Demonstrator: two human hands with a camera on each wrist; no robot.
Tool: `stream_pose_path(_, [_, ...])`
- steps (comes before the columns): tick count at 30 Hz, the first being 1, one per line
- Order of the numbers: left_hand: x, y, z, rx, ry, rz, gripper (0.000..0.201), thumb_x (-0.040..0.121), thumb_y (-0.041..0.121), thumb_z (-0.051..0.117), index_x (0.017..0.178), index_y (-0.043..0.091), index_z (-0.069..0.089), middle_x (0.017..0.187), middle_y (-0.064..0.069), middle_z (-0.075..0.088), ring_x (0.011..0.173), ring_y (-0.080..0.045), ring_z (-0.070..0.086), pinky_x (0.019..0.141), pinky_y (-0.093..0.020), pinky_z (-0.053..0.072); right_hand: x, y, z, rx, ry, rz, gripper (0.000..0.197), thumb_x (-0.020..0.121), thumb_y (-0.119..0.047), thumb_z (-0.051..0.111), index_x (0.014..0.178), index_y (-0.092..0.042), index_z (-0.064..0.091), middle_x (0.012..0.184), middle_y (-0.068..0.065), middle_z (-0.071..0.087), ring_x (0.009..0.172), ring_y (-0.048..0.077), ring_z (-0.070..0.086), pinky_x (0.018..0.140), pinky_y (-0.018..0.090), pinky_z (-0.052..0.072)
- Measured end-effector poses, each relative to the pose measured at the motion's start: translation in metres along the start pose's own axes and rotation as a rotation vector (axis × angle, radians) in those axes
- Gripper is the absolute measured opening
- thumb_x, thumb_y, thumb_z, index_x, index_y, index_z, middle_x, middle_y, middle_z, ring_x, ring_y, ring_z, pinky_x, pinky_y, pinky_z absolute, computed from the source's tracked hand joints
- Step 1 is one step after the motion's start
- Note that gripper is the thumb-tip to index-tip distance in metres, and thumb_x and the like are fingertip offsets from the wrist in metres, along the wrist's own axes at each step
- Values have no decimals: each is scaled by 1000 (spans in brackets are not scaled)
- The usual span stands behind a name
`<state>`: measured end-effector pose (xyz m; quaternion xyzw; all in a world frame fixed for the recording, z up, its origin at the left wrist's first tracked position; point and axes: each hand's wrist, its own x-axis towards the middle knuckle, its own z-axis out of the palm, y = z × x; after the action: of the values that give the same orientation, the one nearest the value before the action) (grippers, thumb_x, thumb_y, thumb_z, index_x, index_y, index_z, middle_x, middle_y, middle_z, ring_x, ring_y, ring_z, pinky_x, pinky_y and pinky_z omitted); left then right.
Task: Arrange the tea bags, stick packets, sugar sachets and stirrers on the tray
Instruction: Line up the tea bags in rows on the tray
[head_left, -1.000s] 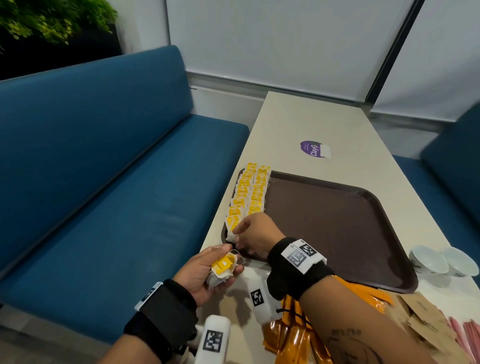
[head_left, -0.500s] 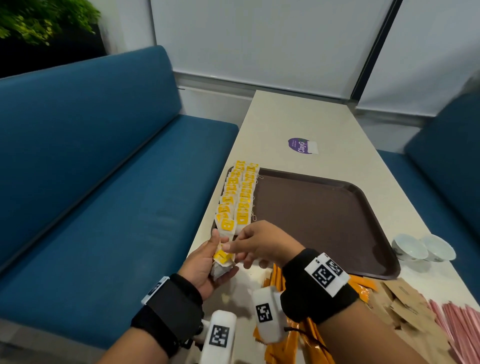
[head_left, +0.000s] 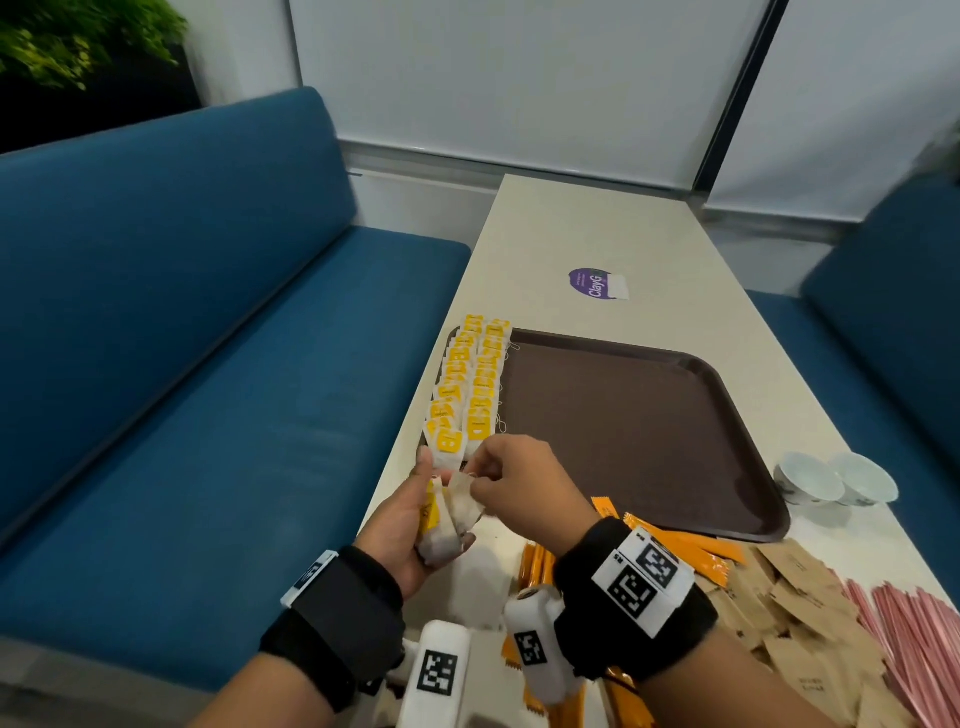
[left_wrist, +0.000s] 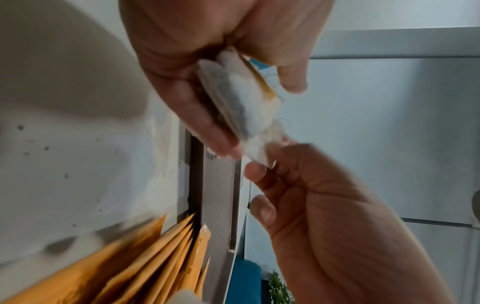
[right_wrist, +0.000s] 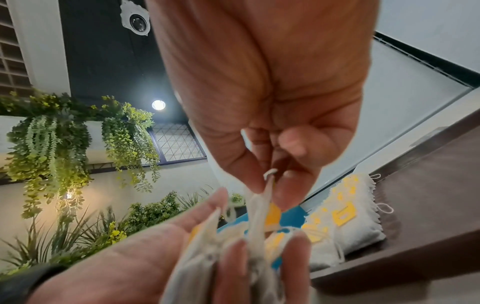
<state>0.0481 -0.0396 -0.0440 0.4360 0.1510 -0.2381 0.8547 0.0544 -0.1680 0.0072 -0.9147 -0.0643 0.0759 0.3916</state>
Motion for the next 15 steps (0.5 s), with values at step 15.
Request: stream_pose_path(15, [-4,6,-8,84,5,-62,4,92,9,51,93,12,54,55,-11,58,43,-12,49,28,-12,31,4,10,-27,548,-269,124,40,82,12,31,97,-5,64,86,23,60,61,20,63,40,24,36])
